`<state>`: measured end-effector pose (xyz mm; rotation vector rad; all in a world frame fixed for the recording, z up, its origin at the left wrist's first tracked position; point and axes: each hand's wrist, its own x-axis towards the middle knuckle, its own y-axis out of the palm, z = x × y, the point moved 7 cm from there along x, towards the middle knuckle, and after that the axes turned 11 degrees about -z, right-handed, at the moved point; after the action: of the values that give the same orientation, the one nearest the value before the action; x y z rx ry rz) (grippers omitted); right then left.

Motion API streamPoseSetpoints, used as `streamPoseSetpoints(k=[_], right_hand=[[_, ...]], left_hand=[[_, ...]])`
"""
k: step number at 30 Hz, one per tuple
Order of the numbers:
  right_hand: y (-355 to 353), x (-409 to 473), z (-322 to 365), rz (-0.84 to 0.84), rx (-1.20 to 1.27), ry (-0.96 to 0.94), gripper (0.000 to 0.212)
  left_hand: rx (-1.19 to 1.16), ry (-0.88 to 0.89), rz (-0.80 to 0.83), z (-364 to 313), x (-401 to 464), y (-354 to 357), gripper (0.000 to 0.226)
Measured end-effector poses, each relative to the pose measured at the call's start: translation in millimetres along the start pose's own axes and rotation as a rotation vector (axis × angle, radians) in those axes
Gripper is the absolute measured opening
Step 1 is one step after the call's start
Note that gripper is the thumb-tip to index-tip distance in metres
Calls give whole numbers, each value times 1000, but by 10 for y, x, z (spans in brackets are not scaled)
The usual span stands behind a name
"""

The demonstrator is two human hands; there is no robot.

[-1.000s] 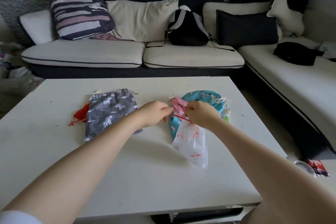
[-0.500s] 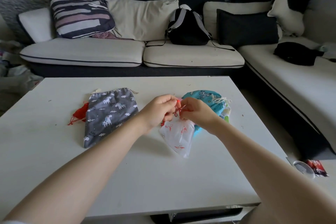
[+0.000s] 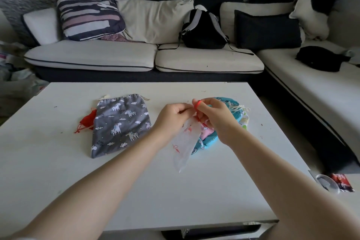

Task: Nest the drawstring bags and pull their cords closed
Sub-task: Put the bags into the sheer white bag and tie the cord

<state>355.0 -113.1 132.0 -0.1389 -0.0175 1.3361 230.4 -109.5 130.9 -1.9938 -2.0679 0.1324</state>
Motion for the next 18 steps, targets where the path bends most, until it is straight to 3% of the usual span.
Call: streamPoseSetpoints(k=[6,10,13,16,18], right_hand=[[60,-26,69,12,123,92,19],[199,-44,56,200,192,143,13],[169,-8,4,193,315,215,18],[43,79,-37,44,416,232,25],[55,79,-15,26,415,189,27]], left_hand=[[-300,-130,119,-24,-56,102,17],[-423,-200,101,121,10,45,25],[-491,-312,45,262,57,-17,30],[-379,-347,30,361,47,-65,32],[-165,-277,34,349,17,-85,34]])
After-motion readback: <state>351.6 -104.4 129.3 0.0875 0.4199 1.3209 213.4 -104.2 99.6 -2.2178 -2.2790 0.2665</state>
